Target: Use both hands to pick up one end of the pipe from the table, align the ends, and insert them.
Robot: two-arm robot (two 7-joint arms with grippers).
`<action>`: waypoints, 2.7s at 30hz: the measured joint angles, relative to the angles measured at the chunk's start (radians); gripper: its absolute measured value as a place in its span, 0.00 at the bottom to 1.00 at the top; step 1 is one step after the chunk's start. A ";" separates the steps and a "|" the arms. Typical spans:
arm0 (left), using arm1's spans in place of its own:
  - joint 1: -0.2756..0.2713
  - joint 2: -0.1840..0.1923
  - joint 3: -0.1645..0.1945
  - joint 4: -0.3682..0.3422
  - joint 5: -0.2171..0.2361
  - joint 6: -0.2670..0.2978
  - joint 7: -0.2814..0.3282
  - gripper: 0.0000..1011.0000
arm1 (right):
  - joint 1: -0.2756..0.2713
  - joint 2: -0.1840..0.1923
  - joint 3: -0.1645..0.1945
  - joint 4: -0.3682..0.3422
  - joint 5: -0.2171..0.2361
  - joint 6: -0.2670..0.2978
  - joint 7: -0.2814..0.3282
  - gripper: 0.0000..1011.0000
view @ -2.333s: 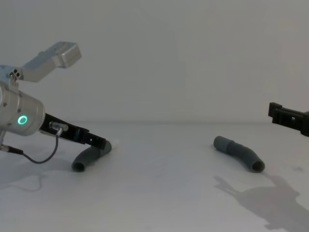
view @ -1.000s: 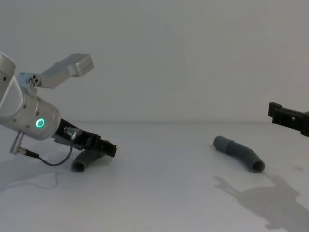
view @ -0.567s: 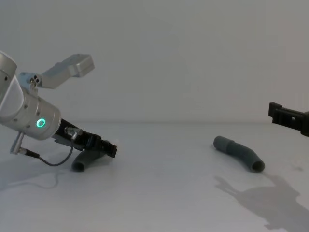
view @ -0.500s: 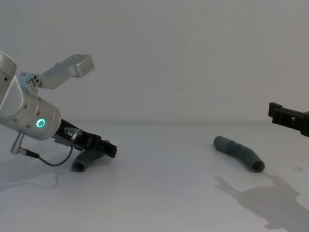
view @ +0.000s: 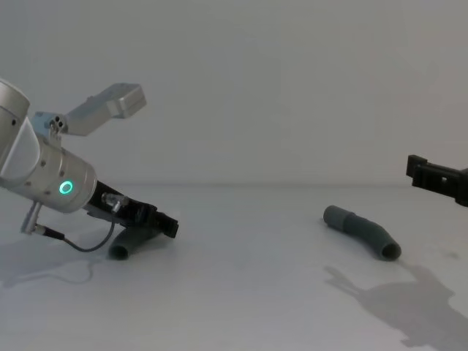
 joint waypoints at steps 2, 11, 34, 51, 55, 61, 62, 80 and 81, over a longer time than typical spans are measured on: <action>-0.001 -0.001 0.000 0.003 0.001 -0.003 -0.002 0.83 | 0.000 0.000 0.000 0.000 0.000 0.000 0.000 0.99; -0.005 -0.004 -0.001 0.011 0.002 -0.008 -0.005 0.55 | 0.000 0.000 0.000 0.000 0.000 0.000 0.000 0.99; -0.007 -0.007 -0.001 0.017 0.004 -0.013 -0.007 0.32 | 0.000 0.000 0.000 0.000 0.000 0.000 0.000 0.99; -0.007 -0.008 -0.001 0.018 0.004 -0.014 -0.007 0.32 | 0.031 -0.024 -0.012 -0.009 -0.001 0.055 -0.012 0.99; -0.007 -0.008 -0.001 0.018 0.004 -0.014 -0.007 0.32 | 0.066 -0.043 -0.026 -0.009 -0.005 0.104 -0.021 0.99; -0.007 -0.008 -0.001 0.018 0.004 -0.014 -0.007 0.32 | 0.135 -0.070 -0.054 0.012 -0.019 0.191 -0.031 0.99; -0.007 -0.008 -0.001 0.018 0.004 -0.014 -0.007 0.32 | 0.152 -0.075 -0.060 0.019 -0.023 0.212 -0.033 0.99; -0.007 -0.008 -0.001 0.018 0.004 -0.013 -0.007 0.32 | 0.333 -0.155 -0.107 0.173 -0.069 0.429 -0.082 0.99; -0.007 -0.008 -0.001 0.018 0.004 -0.013 -0.007 0.32 | 0.343 -0.160 -0.109 0.185 -0.071 0.433 -0.085 0.99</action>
